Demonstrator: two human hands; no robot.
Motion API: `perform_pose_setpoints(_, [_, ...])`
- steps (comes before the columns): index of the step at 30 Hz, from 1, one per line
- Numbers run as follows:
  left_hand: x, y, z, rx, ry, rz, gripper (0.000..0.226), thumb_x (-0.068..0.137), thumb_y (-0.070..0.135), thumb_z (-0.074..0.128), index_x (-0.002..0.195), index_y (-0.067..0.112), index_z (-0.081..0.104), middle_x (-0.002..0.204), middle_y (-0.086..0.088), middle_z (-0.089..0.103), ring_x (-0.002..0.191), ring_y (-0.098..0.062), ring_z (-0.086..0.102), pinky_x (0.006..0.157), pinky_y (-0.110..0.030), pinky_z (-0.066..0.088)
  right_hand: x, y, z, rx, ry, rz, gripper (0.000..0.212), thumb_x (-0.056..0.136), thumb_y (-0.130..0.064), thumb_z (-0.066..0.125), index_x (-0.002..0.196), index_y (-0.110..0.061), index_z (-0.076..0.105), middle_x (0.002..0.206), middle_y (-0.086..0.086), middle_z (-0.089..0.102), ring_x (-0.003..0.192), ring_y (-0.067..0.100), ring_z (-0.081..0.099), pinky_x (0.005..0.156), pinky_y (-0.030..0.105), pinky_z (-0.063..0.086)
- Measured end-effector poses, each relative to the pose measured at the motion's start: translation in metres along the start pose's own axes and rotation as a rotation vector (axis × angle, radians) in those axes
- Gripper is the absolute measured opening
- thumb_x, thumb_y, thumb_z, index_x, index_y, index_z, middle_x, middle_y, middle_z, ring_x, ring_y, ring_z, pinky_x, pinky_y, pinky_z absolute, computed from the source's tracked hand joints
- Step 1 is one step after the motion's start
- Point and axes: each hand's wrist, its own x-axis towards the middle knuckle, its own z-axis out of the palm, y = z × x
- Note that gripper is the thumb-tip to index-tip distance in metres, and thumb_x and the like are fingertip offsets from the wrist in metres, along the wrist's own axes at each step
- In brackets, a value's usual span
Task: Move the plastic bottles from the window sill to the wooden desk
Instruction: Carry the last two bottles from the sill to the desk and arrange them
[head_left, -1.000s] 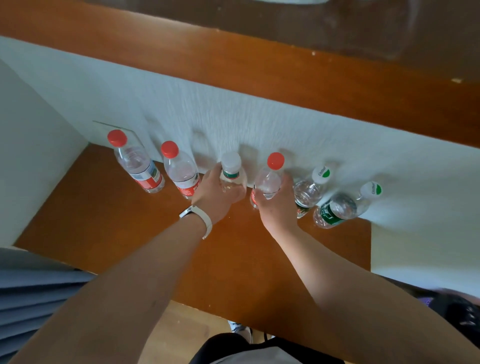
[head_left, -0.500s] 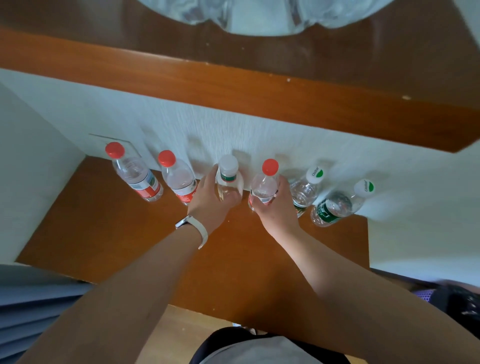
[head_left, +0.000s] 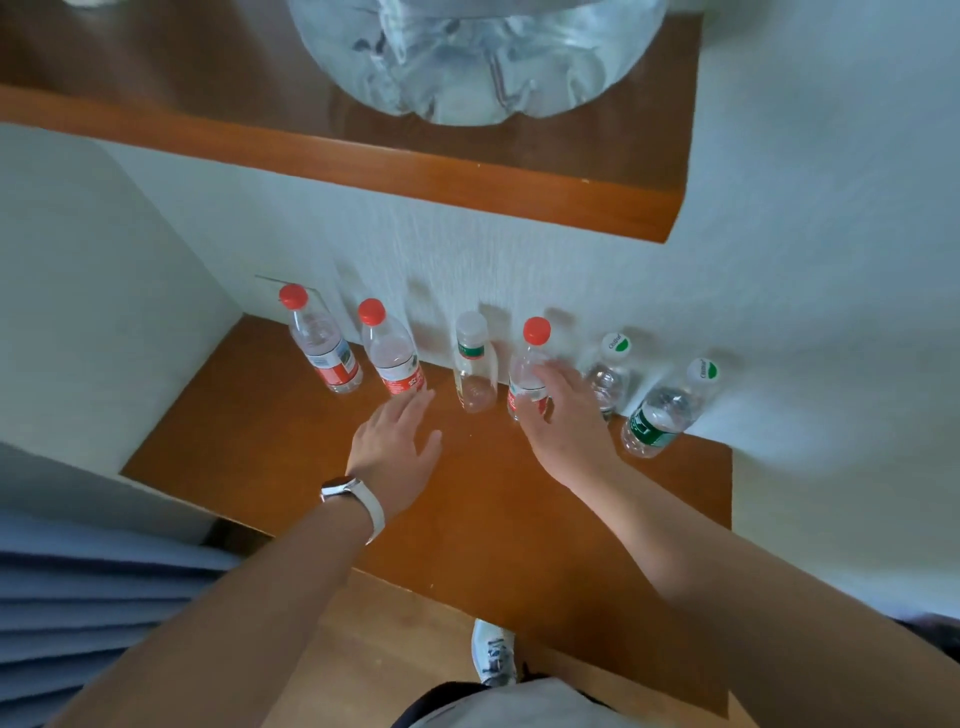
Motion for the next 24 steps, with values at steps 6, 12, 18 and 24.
perform_pose_setpoints(6, [-0.032, -0.012, -0.031, 0.202, -0.016, -0.051, 0.058, 0.100, 0.053, 0.038, 0.154, 0.035, 0.026, 0.163, 0.006, 0.024, 0.150, -0.023, 0.021, 0.120, -0.047, 0.017, -0.014, -0.007, -0.003, -0.189, -0.157, -0.122, 0.055, 0.099, -0.047, 0.043, 0.148, -0.024, 0.036, 0.152, 0.001, 0.035, 0.141, 0.020, 0.027, 0.112, 0.040, 0.030])
perform_pose_setpoints(12, [-0.046, -0.032, -0.056, 0.289, -0.015, -0.106, 0.059, 0.099, 0.058, 0.036, 0.153, 0.034, 0.028, 0.163, 0.005, 0.024, 0.150, -0.023, 0.021, 0.119, -0.048, 0.017, -0.018, -0.021, 0.002, -0.297, -0.166, -0.212, 0.050, 0.098, -0.049, 0.043, 0.141, -0.022, 0.043, 0.147, 0.000, 0.041, 0.138, 0.021, 0.032, 0.109, 0.037, 0.033])
perform_pose_setpoints(18, [-0.030, -0.076, -0.067, 0.290, -0.012, -0.130, 0.060, 0.098, 0.059, 0.039, 0.151, 0.032, 0.032, 0.162, 0.003, 0.027, 0.149, -0.024, 0.025, 0.119, -0.049, 0.022, -0.016, -0.040, 0.012, -0.411, -0.172, -0.254, 0.049, 0.097, -0.052, 0.041, 0.136, -0.022, 0.045, 0.140, -0.002, 0.046, 0.132, 0.020, 0.036, 0.105, 0.037, 0.036])
perform_pose_setpoints(24, [0.016, -0.138, -0.075, 0.242, -0.051, -0.071, 0.060, 0.097, 0.059, 0.041, 0.151, 0.032, 0.033, 0.162, 0.004, 0.028, 0.149, -0.024, 0.025, 0.118, -0.049, 0.022, 0.007, -0.066, 0.048, -0.458, -0.127, -0.161, 0.052, 0.096, -0.053, 0.042, 0.138, -0.022, 0.042, 0.146, -0.002, 0.043, 0.136, 0.020, 0.036, 0.108, 0.038, 0.036])
